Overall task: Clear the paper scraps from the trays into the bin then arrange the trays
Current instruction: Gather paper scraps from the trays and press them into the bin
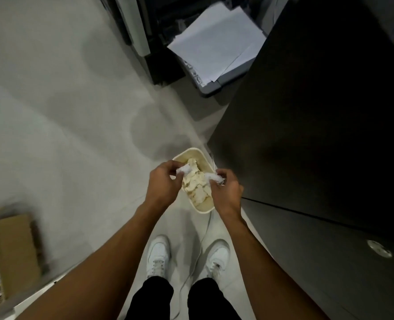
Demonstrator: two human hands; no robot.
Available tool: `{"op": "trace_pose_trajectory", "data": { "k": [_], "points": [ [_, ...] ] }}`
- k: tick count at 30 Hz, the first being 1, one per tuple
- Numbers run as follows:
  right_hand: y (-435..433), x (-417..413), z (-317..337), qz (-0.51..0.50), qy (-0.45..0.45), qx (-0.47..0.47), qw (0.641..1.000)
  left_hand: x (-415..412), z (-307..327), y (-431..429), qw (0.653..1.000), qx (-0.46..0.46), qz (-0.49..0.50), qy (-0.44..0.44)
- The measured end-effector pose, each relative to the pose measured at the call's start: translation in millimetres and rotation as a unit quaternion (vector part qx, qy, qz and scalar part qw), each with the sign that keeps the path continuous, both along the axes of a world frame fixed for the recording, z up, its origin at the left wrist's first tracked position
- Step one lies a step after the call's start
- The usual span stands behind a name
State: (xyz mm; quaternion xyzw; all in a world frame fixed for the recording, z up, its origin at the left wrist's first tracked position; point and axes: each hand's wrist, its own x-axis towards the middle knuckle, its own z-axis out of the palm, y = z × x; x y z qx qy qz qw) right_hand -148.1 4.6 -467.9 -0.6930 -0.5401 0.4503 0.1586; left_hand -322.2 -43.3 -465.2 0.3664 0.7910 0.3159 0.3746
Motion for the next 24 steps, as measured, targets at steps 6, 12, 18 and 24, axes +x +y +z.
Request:
{"op": "trace_pose_trajectory", "data": {
  "k": [6,12,18,24],
  "points": [
    [0.9,-12.3,-64.7,0.034,-0.041,0.011,0.999,-6.4,-50.8,-3.9,1.0,-0.014,0.021,0.0],
    [5.1,-35.0,-119.2,0.053,-0.053,-0.001,0.997,-15.1,-85.9,-7.4,0.999,-0.014,0.037,0.005],
    [2.1,-22.8,-139.2,0.113,-0.113,-0.034,0.987,-9.7,-100.7,-16.3,0.999,-0.019,0.034,0.005],
    [-13.3,18.0,-141.6,0.164,-0.216,0.071,0.96,-5.6,-109.6,-8.4,0.999,-0.027,0.031,0.017]
  ]
}}
